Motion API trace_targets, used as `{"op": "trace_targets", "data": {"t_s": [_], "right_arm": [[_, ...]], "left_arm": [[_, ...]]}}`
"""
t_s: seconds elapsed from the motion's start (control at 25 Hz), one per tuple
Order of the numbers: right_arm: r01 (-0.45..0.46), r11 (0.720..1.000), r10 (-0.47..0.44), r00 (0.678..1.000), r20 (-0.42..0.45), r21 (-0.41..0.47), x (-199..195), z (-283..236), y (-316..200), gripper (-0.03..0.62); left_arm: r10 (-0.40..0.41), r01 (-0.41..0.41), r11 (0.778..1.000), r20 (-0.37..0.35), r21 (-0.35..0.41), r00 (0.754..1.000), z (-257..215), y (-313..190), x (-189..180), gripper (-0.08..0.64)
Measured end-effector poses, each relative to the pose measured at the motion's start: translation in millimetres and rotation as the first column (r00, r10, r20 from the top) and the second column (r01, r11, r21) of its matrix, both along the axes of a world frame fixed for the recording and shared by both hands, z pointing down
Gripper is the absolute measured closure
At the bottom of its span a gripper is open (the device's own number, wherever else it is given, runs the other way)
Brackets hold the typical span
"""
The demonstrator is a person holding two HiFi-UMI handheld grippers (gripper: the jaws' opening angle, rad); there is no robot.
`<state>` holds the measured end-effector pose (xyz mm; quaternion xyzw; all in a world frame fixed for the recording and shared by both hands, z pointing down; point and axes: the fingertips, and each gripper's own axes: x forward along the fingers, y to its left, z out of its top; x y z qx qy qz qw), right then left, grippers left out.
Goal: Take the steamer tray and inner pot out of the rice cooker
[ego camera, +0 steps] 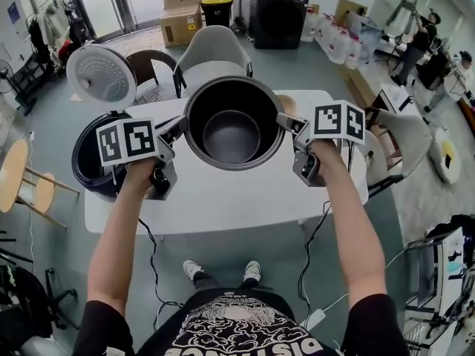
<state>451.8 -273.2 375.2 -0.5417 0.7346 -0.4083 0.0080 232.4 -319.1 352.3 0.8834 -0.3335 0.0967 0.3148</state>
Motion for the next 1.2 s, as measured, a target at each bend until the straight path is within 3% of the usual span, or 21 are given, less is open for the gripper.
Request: {"op": "trace_targets", "data": {"t_s": [0.2, 0.48, 0.64, 1.2], "right_arm": [[-0.016, 0.997, 0.017, 1.000, 0.013, -0.079, 23.1, 59.4, -1.6, 0.538], [-0.007, 0.985, 0.011, 1.000, 0.023, -0.173, 32.0, 122.8, -6.9, 0.540], [-0.002, 0.975, 0.008, 1.000, 0.027, -0.222, 30.3, 155.7, -12.6, 0.539], [0.022, 0.964, -0.011, 0.999, 0.043, -0.264, 32.9, 185.7, -19.8, 0.538]], "left_arm": [[-0.008, 0.010, 0.996, 0.026, -0.084, 1.000, 60.7, -5.8, 23.6, 0.516], [-0.013, 0.033, 0.983, 0.110, -0.182, 0.994, 134.9, -7.5, 30.8, 0.514], [-0.031, 0.058, 0.972, 0.119, -0.226, 0.992, 165.7, -12.1, 28.5, 0.515], [-0.076, 0.112, 0.954, 0.138, -0.276, 0.987, 194.7, -13.0, 29.1, 0.514]]}}
